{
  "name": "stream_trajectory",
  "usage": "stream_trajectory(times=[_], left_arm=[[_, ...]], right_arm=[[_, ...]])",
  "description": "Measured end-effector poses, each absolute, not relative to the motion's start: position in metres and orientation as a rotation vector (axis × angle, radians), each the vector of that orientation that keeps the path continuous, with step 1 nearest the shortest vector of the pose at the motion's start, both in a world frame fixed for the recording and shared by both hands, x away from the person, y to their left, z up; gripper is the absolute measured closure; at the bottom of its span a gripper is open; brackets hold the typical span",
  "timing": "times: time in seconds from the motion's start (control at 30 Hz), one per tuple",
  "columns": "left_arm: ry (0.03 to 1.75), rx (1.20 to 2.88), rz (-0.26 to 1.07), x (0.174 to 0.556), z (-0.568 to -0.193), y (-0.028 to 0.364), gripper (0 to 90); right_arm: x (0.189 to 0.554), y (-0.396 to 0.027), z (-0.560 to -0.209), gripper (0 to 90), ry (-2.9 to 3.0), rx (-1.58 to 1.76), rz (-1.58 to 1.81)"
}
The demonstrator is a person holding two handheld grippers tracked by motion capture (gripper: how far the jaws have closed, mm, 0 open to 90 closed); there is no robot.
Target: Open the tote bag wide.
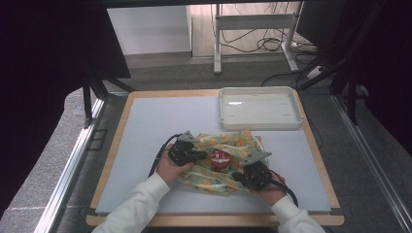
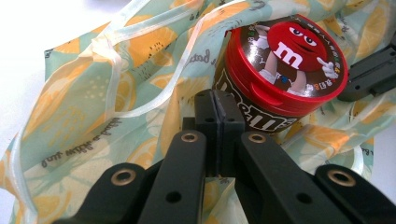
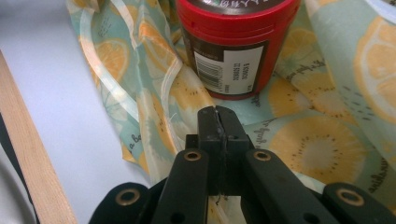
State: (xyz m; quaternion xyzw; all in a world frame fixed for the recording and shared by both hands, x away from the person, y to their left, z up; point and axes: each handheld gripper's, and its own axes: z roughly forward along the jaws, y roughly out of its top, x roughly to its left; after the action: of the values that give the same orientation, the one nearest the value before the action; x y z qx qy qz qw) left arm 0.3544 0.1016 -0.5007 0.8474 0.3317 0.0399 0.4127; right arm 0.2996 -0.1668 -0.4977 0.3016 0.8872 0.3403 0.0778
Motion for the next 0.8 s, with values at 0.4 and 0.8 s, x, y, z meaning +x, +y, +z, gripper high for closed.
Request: stream_trajectory(times=[0.4,0.8], left_arm=[[0.873,2.131,0.102,0.365,-0.506,0.099,90.0],[0.937,2.123,0.096,0.391,-0.518,0.088,90.0]], right_arm=[[0.297,-0.163,-0.504,89.0,2.697,0.869,1.008],[0.291,-0.16,-0.511,89.0,2.744,0.833,0.982]])
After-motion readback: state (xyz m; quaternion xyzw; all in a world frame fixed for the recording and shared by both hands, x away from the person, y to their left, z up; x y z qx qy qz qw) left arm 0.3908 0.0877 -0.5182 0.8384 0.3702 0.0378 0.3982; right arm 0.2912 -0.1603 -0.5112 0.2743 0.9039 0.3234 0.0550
